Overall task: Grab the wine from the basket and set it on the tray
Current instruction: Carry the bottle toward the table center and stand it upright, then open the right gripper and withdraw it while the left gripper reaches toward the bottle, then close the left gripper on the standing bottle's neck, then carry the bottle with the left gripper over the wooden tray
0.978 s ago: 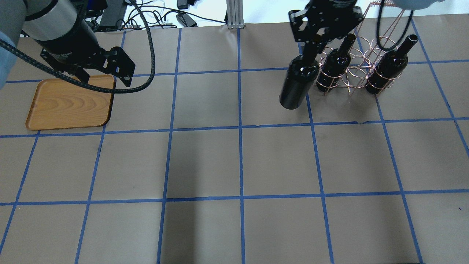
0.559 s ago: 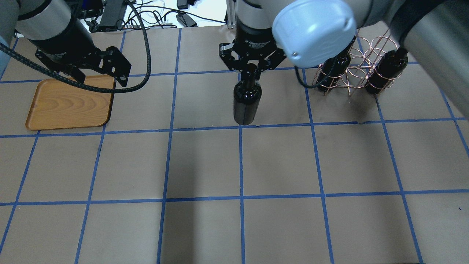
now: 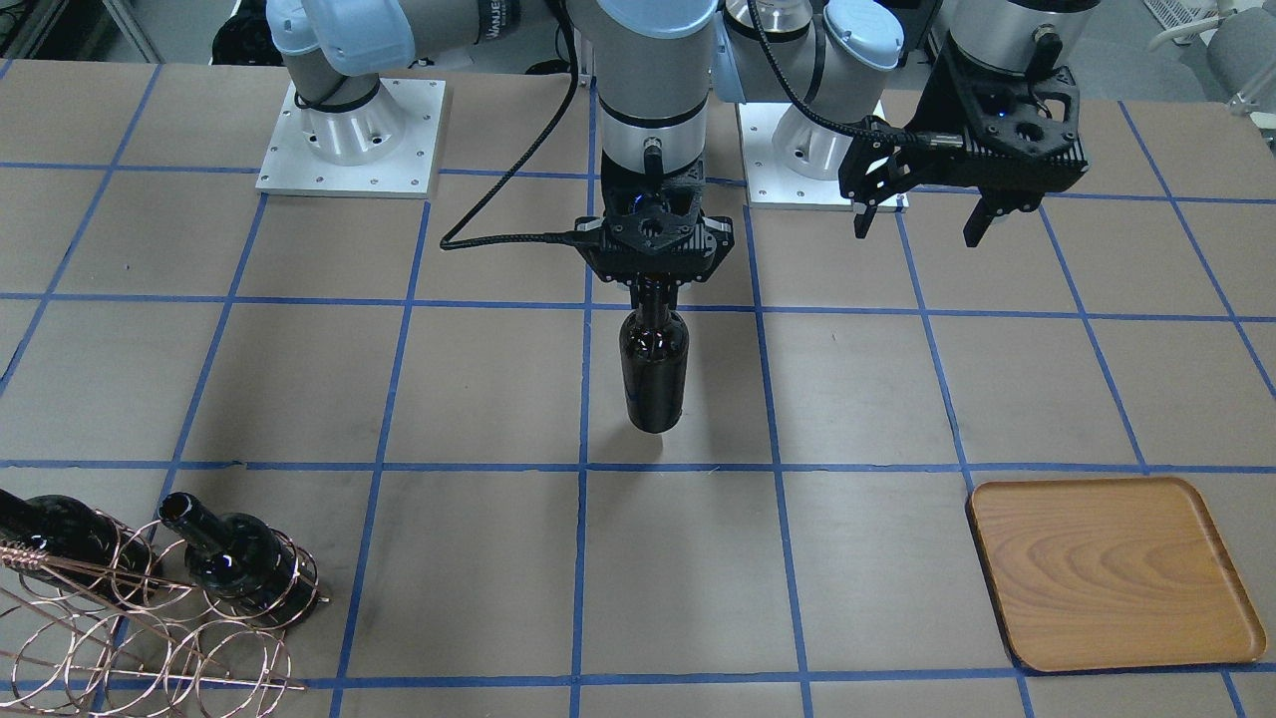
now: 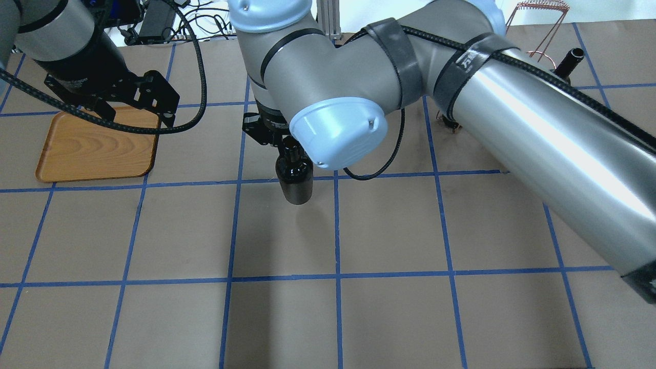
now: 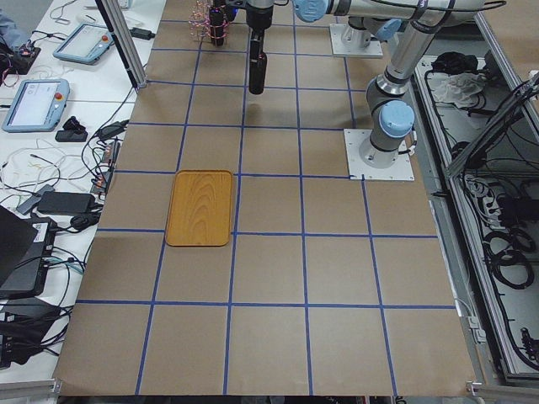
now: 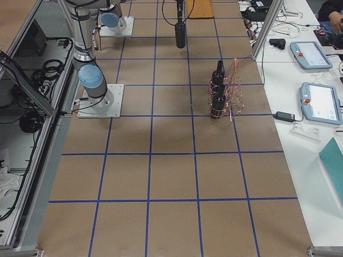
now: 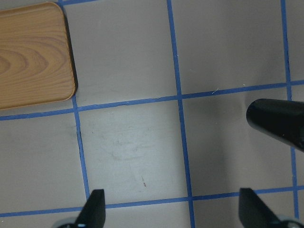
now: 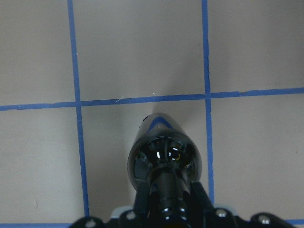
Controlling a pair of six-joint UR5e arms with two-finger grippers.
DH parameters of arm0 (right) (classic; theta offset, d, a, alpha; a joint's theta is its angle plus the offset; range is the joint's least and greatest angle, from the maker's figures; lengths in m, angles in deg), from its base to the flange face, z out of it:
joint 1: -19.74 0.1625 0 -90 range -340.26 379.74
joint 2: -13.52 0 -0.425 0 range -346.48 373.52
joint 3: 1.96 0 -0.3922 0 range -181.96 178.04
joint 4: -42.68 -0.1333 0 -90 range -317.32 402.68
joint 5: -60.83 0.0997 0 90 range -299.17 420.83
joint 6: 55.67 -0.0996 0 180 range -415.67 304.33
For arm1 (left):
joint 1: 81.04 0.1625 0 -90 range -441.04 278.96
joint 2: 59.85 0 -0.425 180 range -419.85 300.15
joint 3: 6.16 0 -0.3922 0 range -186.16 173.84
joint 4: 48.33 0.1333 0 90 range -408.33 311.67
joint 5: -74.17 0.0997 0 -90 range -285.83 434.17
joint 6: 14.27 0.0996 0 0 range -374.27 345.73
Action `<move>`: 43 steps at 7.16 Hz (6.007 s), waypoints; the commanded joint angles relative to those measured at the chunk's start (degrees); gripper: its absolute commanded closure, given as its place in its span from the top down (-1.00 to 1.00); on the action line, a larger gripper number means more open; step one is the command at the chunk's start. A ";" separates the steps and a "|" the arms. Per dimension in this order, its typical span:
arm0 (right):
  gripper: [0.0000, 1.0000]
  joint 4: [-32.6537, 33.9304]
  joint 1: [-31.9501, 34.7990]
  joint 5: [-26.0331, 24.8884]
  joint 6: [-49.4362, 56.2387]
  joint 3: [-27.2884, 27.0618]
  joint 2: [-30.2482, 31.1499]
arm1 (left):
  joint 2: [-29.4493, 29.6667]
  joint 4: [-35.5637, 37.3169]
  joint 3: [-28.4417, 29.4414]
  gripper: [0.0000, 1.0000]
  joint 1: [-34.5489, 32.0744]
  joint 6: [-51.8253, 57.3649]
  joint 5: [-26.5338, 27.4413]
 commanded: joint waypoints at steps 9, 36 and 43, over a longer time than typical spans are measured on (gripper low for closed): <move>1.00 -0.99 -4.71 1.69 -2.32 0.91 2.64 | -0.68 -0.90 -0.19 1.00 -0.17 -1.12 0.09; 1.00 -4.43 -28.31 -1.39 35.93 -6.74 9.15 | 6.88 -0.54 6.74 -1.00 -0.21 -4.55 -1.59; 1.00 -11.64 -28.39 -2.18 35.93 -6.56 12.58 | 20.12 7.26 13.14 -1.00 22.06 18.81 -2.37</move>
